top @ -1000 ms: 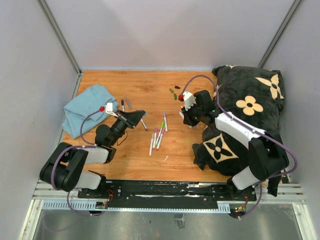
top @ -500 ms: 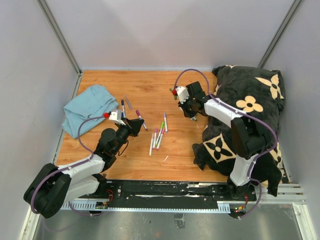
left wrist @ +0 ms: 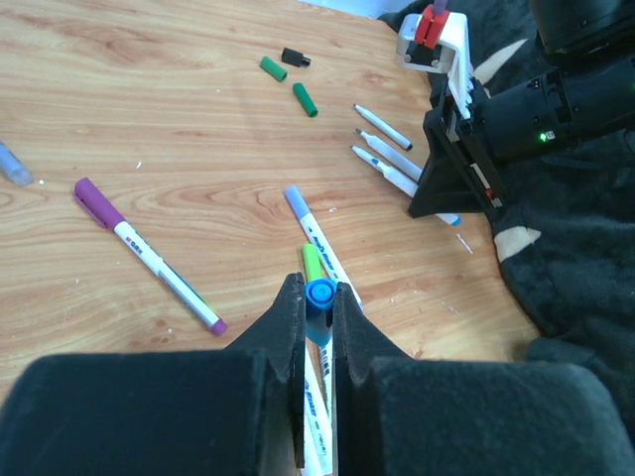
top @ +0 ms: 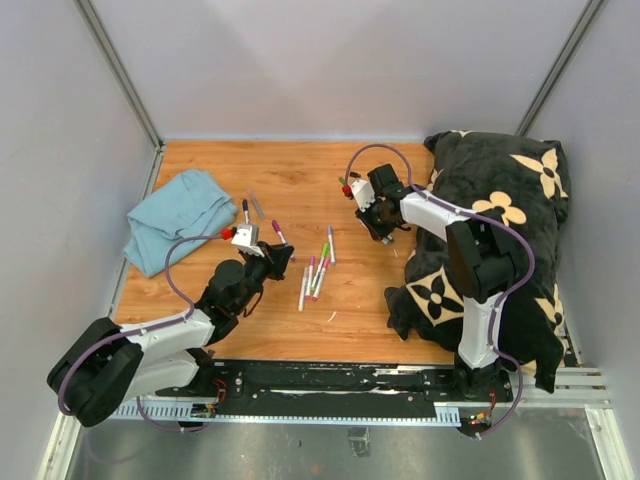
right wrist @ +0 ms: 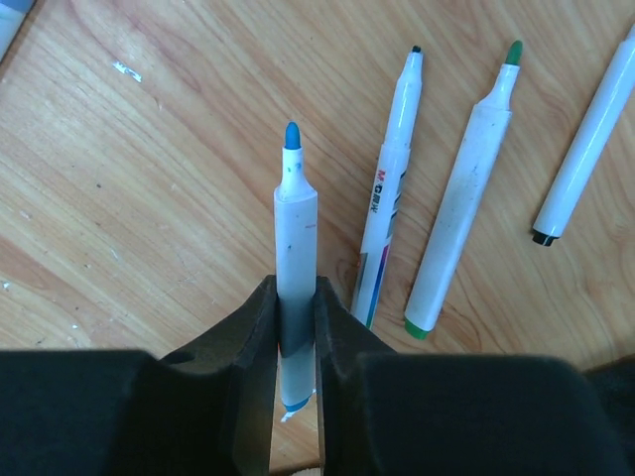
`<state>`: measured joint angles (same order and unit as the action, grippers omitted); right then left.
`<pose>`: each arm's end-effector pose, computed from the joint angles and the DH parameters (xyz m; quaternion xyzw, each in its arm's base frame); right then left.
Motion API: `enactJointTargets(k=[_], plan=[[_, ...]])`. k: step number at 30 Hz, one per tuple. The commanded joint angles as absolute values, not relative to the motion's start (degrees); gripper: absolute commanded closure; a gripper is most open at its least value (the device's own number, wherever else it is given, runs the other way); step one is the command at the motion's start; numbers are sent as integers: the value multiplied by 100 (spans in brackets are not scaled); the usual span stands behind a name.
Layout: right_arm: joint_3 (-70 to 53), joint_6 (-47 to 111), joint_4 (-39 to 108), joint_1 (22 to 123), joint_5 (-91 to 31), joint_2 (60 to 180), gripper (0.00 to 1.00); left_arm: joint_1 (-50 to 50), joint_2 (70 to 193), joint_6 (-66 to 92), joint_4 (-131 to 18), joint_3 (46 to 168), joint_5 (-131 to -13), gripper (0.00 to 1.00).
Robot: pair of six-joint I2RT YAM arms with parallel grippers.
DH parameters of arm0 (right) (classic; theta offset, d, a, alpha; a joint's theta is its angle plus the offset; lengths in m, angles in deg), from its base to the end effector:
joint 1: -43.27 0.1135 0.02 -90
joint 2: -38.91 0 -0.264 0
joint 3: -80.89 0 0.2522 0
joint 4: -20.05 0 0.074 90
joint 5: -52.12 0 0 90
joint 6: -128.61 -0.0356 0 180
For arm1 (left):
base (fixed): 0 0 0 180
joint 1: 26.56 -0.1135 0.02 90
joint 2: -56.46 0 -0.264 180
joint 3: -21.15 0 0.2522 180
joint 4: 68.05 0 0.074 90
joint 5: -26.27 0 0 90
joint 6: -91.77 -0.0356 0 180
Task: Open the pen caps
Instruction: Place the pen at the center of the board.
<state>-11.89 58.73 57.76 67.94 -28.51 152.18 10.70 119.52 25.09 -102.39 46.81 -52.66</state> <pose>0.3775 0.1798 0.1750 -0.3859 0.8777 0.0893 0.2697 0.1709 -0.1214 0.1899 0.0218 0.7251 -0.2849 0.6266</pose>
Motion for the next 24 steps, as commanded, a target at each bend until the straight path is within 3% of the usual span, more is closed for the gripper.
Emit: enactJointTargets(k=[1,24], plan=[[-1338,5939,5957,6754,-2964,15403,81,1154,11837,2327,-10360,4735,-5012,100],[-1186,6034,6013,6754,-2865,14756,66,1249,11897,2276,-10360,4776,-5011,100]])
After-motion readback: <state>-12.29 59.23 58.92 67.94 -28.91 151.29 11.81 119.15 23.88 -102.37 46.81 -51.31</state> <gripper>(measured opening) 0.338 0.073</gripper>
